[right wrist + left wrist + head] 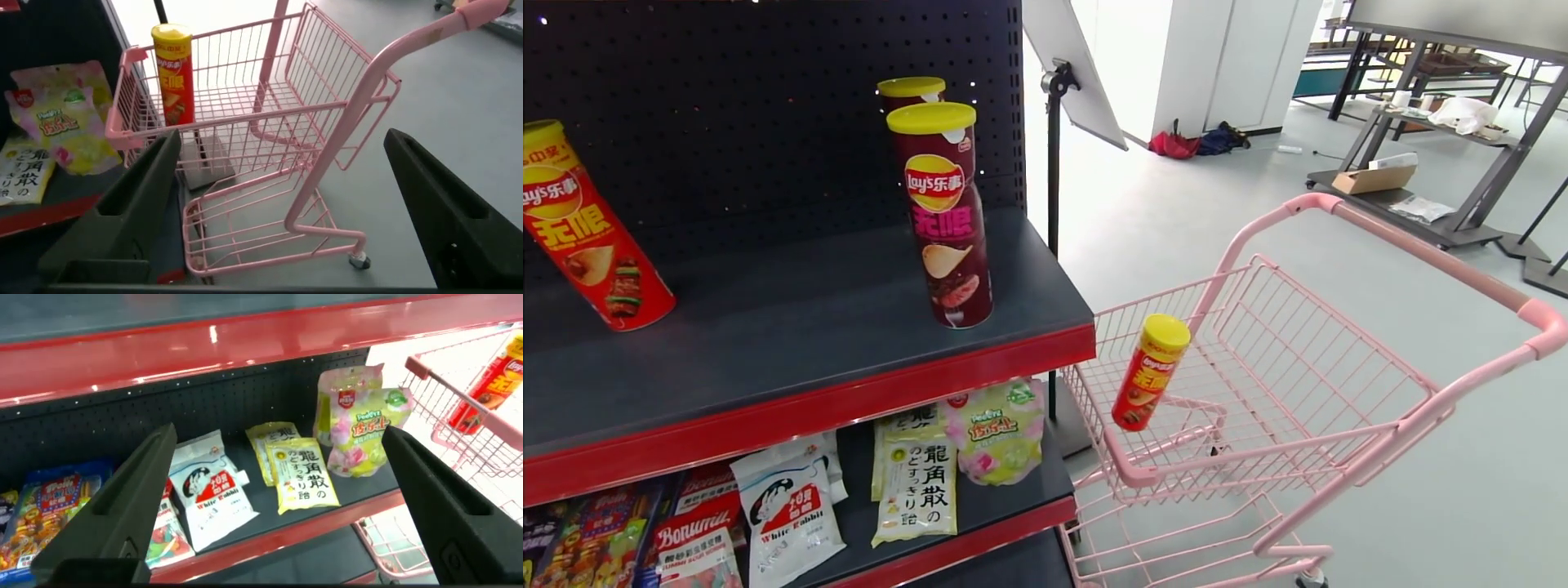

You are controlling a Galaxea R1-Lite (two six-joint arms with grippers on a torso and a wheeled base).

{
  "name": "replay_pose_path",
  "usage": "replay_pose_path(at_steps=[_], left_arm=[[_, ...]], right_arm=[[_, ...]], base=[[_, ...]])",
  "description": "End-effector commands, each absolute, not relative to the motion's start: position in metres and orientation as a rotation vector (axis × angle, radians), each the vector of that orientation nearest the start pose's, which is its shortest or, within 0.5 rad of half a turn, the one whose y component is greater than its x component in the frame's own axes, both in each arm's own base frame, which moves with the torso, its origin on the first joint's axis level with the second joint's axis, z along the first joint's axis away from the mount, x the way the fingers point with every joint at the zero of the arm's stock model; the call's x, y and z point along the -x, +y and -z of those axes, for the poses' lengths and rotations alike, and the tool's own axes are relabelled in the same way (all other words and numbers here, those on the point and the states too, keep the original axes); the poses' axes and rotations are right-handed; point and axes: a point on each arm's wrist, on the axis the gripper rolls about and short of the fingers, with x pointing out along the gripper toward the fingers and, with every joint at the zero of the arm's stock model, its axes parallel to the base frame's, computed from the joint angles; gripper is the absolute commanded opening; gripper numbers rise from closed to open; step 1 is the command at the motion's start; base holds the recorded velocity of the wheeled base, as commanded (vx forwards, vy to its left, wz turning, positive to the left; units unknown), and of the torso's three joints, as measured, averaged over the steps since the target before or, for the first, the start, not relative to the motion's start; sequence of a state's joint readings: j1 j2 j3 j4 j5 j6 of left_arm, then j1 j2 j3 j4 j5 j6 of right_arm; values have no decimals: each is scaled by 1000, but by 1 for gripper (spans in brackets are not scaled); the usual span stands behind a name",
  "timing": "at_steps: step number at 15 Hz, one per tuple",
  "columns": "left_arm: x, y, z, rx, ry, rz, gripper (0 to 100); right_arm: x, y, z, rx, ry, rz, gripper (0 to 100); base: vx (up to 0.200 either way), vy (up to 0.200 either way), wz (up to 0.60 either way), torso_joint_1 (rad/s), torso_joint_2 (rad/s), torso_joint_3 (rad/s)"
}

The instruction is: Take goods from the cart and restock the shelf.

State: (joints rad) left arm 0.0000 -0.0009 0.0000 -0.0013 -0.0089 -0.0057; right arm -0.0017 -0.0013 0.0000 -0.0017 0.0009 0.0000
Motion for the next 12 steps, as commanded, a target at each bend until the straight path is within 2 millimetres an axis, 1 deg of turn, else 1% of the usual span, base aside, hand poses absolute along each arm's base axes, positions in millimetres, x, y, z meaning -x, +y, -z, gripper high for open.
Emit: replay_pose_path(at_steps=[1,6,7,8,9,10,11,12], left_arm=[[23,0,-76,6,-2,9,100],[23,0,-76,8,-1,9,100],[23,0,-76,6,-2,9,100],[23,0,-76,6,-2,9,100],[23,0,-76,6,-2,9,100],[23,0,-76,5,-2,9,100],[23,0,-76,5,-2,8,100],[23,0,-76,6,-2,9,100]], right_arm=[[23,0,-76,2,-2,0,100],[22,0,-76,-21,12,25,100],[23,0,-79,-28,1,23,100],[21,0,-116,-44,-6,-11,100],[2,0,-168,-124,31,-24,100],[-21,1,-205,-204,63,-41,100],[-44,3,-221,-204,118,-84,100],[-62,6,-219,-198,187,-121,100]], base=[[0,0,0,-12,76,61],[0,0,0,0,0,0],[0,0,0,0,0,0],[0,0,0,0,0,0],[0,0,0,0,0,0],[0,0,0,0,0,0],[0,0,0,0,0,0],[0,0,0,0,0,0]])
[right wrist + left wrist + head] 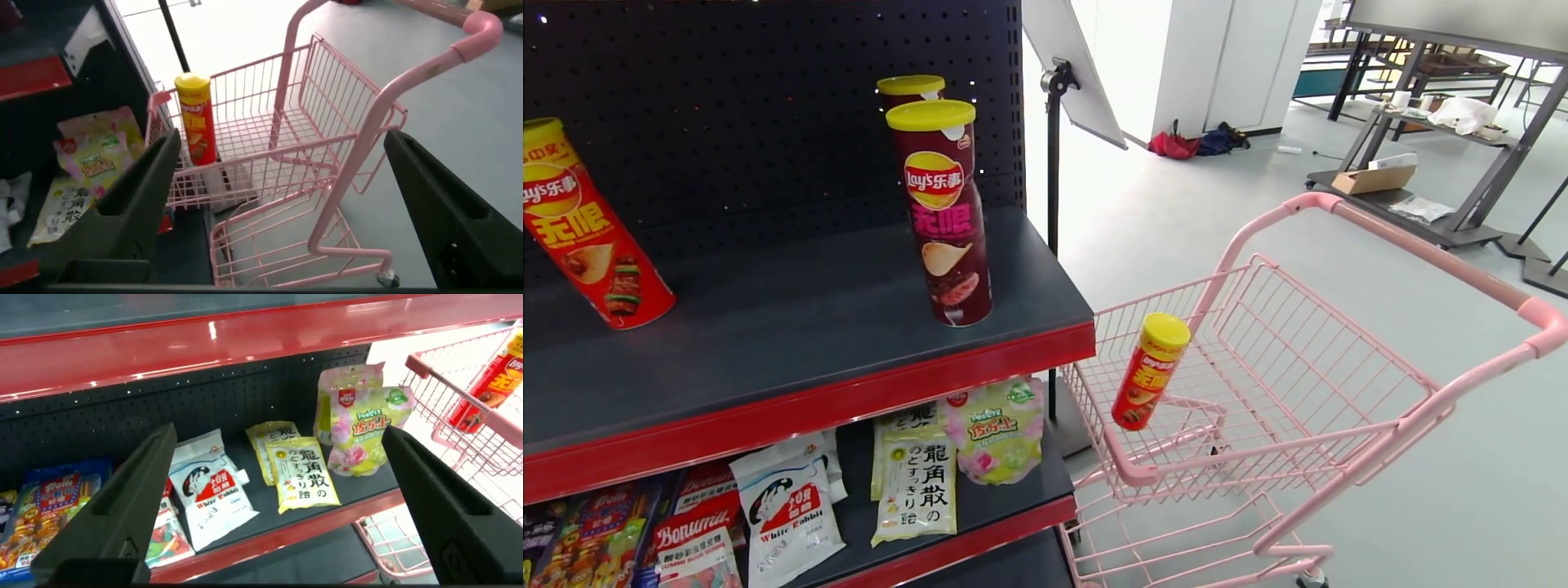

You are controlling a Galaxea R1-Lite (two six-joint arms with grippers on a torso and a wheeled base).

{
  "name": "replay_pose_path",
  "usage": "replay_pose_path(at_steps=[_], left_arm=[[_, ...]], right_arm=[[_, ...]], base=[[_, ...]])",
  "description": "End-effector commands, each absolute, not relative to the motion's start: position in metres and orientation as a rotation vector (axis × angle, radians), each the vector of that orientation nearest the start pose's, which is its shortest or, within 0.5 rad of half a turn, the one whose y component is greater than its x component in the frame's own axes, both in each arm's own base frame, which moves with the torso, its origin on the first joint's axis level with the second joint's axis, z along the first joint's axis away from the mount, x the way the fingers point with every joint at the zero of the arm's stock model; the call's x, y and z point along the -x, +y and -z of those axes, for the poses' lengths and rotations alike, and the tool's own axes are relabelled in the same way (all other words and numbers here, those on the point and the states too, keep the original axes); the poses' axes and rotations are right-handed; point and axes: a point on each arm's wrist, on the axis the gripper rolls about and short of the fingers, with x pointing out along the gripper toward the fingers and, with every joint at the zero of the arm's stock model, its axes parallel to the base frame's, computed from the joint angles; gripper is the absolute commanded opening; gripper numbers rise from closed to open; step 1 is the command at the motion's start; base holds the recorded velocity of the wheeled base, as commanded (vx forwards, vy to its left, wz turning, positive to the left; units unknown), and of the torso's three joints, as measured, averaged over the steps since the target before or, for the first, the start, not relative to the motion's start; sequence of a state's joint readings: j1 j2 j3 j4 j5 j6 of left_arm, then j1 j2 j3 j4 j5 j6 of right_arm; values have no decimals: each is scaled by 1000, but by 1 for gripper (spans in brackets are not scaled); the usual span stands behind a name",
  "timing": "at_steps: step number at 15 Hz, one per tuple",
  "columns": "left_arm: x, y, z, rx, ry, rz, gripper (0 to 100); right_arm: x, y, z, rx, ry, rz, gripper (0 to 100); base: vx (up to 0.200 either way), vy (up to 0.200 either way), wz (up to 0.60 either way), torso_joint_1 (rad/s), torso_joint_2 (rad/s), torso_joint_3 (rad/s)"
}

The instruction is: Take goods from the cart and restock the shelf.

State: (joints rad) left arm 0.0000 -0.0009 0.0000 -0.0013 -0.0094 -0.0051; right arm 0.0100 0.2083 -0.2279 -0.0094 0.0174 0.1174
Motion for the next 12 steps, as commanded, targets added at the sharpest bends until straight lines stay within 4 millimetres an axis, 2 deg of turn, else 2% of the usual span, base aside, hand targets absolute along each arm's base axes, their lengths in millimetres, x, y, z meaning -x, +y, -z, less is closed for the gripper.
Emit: replay_pose_path(at_steps=[1,2,3,4,6,8,12], left_arm=[[23,0,-76,6,-2,9,100],[23,0,-76,6,-2,9,100],[23,0,-76,6,-2,9,100],[23,0,-76,6,-2,9,100],[23,0,-76,6,-2,9,100],[23,0,-76,6,-2,9,100],[23,0,-76,5,-2,9,100]], right_arm=[[-80,9,-211,-206,256,-136,100],[-98,11,-194,-207,327,-134,100],[-105,13,-187,-205,338,-146,100],[-121,26,-166,-191,373,-248,100],[-141,35,-145,-181,441,-273,100],[-165,41,-134,-179,494,-268,100],[-222,55,-116,-179,491,-272,100]], base=[[0,0,0,0,0,0],[0,0,0,0,0,0],[0,0,0,0,0,0],[0,0,0,0,0,0],[0,0,0,0,0,0],[0,0,0,0,0,0],[0,0,0,0,0,0]])
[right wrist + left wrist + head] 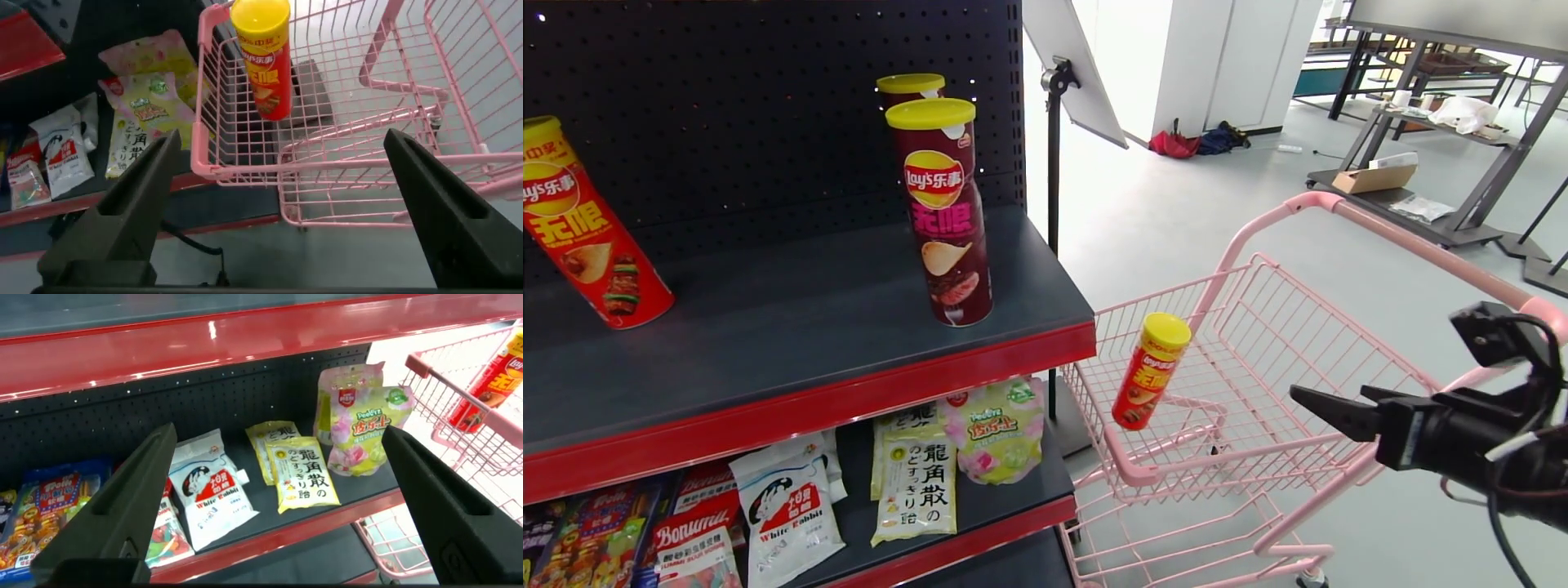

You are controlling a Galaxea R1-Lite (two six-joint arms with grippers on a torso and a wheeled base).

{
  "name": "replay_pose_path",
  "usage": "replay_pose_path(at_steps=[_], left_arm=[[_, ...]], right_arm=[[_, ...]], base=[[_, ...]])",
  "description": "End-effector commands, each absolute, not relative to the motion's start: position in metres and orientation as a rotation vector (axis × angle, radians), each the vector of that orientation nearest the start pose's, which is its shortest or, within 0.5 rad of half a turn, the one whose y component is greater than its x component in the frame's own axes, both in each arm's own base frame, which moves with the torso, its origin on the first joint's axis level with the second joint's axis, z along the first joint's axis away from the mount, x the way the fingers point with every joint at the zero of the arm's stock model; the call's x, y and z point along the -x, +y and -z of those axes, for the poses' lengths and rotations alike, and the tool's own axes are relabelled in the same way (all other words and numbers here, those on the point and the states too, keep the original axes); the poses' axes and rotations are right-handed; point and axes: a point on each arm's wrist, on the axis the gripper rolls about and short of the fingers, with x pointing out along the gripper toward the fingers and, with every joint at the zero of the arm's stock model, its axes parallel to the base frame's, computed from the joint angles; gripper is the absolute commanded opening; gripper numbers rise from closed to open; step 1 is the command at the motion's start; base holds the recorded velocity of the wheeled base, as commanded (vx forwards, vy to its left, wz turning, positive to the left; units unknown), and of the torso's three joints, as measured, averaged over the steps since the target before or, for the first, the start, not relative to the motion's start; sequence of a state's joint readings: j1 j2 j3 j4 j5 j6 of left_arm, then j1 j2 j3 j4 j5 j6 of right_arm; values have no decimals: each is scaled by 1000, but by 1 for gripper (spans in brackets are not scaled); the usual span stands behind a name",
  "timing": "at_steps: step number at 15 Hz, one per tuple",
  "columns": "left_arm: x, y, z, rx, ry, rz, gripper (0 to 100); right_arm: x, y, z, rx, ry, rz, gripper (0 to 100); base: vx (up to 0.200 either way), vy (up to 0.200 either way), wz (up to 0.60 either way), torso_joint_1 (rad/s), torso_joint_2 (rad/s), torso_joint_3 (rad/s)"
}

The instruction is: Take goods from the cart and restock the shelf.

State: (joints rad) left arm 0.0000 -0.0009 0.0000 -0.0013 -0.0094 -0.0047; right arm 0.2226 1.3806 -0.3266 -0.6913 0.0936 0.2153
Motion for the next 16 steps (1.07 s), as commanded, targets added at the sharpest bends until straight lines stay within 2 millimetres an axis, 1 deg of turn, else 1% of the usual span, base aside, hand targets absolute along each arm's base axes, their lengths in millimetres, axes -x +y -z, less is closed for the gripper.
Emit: replay_pose_path(at_steps=[1,3,4,5,9,10,11,12,13,16], left_arm=[[23,0,-76,6,-2,9,100],[23,0,-76,5,-2,9,100],[23,0,-76,5,-2,9,100],[23,0,-76,6,-2,9,100],[23,0,-76,6,-2,9,100],[23,0,-76,6,-2,9,100],[23,0,-76,6,-2,9,100],[23,0,-76,6,-2,9,100],[23,0,-76,6,-2,8,100],[23,0,-76,6,-2,9,100]], right_arm=[[-235,60,-109,-177,492,-281,100],[-258,68,-100,-176,489,-287,100],[-265,70,-96,-173,494,-288,100],[-278,76,-90,-171,503,-296,100],[-314,95,-77,-166,504,-323,100],[-320,98,-74,-166,503,-324,100],[-323,105,-72,-177,504,-337,100],[-324,107,-72,-187,503,-338,100],[-329,114,-69,-204,508,-345,100],[-339,117,-53,-199,538,-335,100]], base=[[0,0,0,0,0,0],[0,0,0,0,0,0],[0,0,0,0,0,0],[0,0,0,0,0,0],[0,0,0,0,0,0],[0,0,0,0,0,0],[0,0,0,0,0,0],[0,0,0,0,0,0],[0,0,0,0,0,0],[0,0,0,0,0,0]])
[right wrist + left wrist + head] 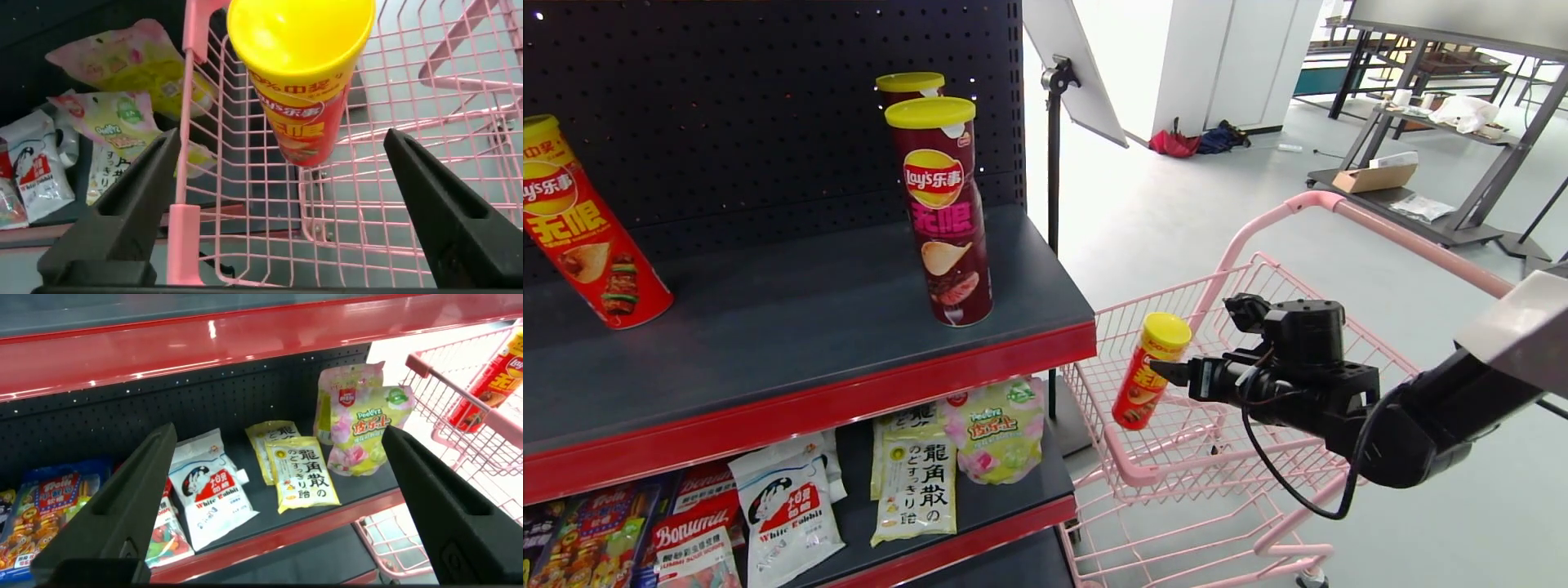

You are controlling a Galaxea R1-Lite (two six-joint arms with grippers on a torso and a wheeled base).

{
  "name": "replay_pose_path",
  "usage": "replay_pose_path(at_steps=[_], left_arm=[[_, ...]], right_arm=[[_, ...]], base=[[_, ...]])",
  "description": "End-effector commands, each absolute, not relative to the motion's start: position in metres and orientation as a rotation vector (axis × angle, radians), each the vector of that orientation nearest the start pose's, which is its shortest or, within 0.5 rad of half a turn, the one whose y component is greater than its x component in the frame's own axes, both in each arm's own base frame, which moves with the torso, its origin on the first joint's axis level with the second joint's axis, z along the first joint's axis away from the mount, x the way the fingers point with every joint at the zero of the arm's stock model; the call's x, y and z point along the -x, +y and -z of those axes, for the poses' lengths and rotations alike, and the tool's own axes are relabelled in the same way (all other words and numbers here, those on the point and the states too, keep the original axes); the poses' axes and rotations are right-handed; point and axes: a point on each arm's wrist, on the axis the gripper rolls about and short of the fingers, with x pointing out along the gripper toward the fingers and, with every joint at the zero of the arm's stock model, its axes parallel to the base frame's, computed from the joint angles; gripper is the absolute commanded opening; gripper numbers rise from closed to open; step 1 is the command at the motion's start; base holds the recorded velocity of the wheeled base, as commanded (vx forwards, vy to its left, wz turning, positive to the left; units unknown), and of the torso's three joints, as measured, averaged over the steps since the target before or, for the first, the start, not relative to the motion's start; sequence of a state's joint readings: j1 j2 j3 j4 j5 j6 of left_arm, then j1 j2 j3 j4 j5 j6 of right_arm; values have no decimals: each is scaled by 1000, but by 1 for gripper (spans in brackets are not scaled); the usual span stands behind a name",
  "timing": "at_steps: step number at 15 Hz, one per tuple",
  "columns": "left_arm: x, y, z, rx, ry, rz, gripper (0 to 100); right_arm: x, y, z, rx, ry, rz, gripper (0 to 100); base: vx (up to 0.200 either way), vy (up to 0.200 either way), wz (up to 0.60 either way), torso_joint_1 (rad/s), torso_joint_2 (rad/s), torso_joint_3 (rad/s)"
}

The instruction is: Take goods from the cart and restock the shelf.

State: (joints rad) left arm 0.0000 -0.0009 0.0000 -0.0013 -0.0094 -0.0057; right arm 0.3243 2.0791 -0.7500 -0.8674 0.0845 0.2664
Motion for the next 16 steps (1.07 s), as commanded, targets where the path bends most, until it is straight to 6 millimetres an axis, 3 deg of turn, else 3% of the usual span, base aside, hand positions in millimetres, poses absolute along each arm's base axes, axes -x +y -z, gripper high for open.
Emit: replay_pose_path(at_steps=[1,10,16], left_arm=[[23,0,-76,6,-2,9,100],[23,0,-76,5,-2,9,100],[23,0,-76,5,-2,9,100]], right_arm=[[-344,119,-51,-199,535,-335,100],[-383,131,-27,-199,512,-321,100],[-398,134,-19,-197,490,-292,100]], base=[[0,0,0,0,0,0],[0,0,0,0,0,0],[0,0,0,0,0,0]])
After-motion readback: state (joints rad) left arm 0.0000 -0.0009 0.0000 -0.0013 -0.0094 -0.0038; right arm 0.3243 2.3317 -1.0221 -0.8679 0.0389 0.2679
